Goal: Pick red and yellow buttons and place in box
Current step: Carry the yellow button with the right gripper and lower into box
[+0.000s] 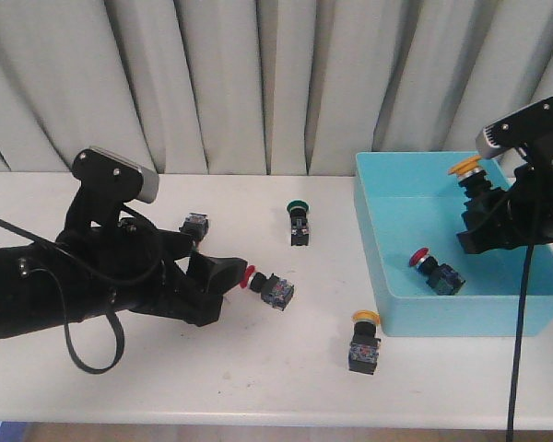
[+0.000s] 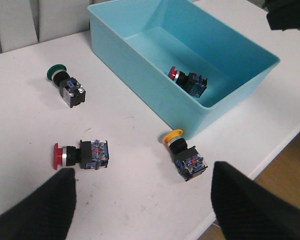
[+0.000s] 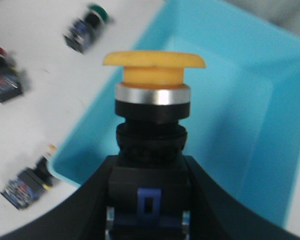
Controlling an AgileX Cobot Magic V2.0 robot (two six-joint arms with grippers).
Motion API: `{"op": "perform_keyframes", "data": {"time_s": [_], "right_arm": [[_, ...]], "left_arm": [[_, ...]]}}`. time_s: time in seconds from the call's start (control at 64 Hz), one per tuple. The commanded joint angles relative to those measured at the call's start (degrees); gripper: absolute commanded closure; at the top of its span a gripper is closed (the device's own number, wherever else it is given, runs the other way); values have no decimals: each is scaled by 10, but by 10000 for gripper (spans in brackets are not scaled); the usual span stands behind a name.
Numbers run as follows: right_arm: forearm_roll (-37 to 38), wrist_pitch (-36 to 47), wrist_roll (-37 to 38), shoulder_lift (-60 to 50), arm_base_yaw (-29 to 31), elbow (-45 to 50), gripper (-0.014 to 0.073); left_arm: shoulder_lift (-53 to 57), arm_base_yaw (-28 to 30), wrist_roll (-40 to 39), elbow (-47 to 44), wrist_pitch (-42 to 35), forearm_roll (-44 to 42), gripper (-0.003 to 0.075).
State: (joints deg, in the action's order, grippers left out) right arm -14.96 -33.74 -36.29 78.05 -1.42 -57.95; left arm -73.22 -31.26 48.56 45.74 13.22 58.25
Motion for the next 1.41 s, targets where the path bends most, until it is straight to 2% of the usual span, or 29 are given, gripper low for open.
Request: {"op": "perform_keyframes", "data": {"time_s": [0.0,0.109,0.281,0.766,0.922,1.047,1.235,1.391], "right_arm": [[75,-52,85,34,14,-67,398],[145,-108,160,109,12,-132,395],[175,-144,201,228,13,-224,389],[178,-159,208,487,13,-481,365],[178,-178,208,536,13,-537,345],[178,-203,208,560,13,-567,296],[177,-215,208,564,13,-576,214],[174,-231,217,547,13,-576,206]], "left_arm": [[15,-1,1,19,-20,-1,165],[15,-1,1,19,-20,-1,165],[15,-1,1,19,-19,-1,165],[15,-1,1,19,-15,-1,165],[15,-1,1,19,-15,-1,165],[15,-1,1,19,-15,-1,165],[15,-1,1,19,-15,-1,165],[15,-1,1,19,-15,-1,165]]}}
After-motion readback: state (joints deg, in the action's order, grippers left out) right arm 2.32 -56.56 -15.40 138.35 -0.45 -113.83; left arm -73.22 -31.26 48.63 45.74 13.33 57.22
